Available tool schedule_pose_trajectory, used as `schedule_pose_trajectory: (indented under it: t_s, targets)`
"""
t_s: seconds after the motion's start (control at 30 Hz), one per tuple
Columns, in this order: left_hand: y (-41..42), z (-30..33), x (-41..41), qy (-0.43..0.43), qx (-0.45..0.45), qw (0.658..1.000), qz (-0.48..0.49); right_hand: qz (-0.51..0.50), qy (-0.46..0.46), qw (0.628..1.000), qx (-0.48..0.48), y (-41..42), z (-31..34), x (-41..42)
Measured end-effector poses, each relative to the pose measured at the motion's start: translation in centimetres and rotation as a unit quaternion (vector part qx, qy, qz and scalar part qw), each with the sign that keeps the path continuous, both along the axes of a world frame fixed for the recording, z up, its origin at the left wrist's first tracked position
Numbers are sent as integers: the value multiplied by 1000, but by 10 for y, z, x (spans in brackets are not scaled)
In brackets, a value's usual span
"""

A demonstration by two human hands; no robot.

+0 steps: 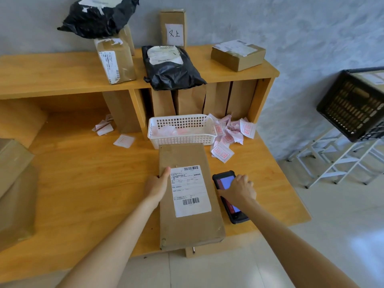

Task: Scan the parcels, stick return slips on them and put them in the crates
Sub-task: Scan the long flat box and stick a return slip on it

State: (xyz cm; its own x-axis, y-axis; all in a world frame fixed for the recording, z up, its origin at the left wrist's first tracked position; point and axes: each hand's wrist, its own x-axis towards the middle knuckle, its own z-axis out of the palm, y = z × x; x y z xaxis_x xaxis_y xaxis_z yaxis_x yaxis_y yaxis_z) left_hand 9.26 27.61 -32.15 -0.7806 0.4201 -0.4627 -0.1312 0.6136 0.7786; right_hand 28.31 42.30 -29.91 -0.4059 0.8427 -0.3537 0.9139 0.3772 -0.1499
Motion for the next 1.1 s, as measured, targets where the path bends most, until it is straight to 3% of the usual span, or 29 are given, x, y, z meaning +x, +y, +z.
schedule_pose_trajectory:
  t_s: [0.1,0.23,0.33,0.5,0.57,0.67,1.0,1.1]
  targets:
    - [11,-3,6,33,-33,999,-5,-12,9,1000,-6,10,-11,-7]
    - [24,4,1,196,-75,977,-29,-11,-5,1000,-24,24,-20,-16]
    - [39,9,-10,354,-73,928,-89,-5,-35,999,-24,33,-25,-21]
    - [76,7,-22,476,-68,842,-245,-18,7,1000,-6,54,-28,-38]
    - [84,1,-23,498,-66,820,-275,-41,59,997,-3,66,-23,-47]
    - [91,-6,-24,505,-66,814,-280,-46,107,993,13,85,-21,-58]
    - [93,-12,-21,529,-57,807,-256,-51,63,996,48,118,-38,-82]
    - [94,-15,-22,524,-60,811,-254,-66,98,991,67,121,-42,-80]
